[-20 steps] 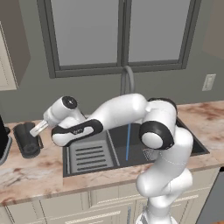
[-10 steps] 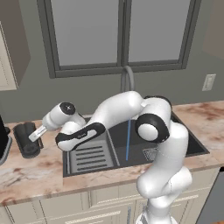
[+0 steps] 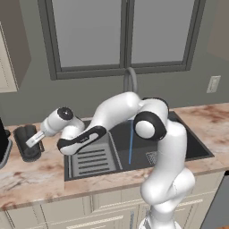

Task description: Turn on the sink faucet and place the jug under the water for a few seconds to fill it up.

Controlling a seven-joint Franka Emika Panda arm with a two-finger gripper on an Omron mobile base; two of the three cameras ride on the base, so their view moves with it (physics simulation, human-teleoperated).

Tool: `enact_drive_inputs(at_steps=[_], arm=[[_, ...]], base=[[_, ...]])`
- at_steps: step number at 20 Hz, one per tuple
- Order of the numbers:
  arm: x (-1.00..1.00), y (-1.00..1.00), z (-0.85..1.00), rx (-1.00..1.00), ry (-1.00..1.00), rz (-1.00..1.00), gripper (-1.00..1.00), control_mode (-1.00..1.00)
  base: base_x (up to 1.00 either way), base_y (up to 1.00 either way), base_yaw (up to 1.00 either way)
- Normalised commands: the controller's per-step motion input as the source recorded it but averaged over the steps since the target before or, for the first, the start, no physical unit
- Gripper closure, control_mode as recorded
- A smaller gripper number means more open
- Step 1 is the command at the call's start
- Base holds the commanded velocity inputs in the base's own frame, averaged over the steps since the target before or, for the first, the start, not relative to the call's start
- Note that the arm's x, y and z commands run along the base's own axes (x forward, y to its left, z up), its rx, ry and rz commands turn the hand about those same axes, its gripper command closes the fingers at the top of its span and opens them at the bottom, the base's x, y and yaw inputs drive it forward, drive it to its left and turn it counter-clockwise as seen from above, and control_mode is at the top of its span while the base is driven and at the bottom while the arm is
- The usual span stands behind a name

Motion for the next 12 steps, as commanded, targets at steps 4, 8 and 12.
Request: enact_drive_inputs(at_steps=[4,8,12], arm=[[0.11,0.0,-0.02,0.01,0.03,0.0,-1.0,-1.0],[0.01,0.0,-0.08,0.0,0.02,0.0,-1.0,-1.0],[0.0,0.03,-0.09,0.0,0.03,0.0,-1.0,-1.0]], base=[[0.0,0.0,0.0],[0.0,0.0,0.0],[0.0,0.0,0.0]])
